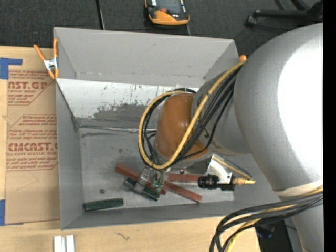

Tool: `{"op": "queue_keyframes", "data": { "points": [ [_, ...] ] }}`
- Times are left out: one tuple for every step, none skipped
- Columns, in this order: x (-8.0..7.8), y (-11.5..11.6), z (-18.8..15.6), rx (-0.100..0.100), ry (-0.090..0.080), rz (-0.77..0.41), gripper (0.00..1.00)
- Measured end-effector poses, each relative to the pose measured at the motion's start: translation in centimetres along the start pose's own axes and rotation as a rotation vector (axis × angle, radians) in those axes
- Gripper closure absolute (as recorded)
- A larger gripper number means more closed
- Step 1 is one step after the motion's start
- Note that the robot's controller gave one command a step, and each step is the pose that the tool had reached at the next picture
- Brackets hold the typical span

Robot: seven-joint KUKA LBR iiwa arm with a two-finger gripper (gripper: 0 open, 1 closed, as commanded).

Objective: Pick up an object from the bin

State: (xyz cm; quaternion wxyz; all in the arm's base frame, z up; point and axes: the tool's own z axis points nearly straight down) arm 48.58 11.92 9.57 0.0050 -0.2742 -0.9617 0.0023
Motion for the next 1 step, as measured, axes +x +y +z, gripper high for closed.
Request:
{"op": "queue_keyframes", "data": {
  "points": [
    [-0.10,0.06,-2.31,-0.004,-0.005,0.000,1.00]
  ]
}}
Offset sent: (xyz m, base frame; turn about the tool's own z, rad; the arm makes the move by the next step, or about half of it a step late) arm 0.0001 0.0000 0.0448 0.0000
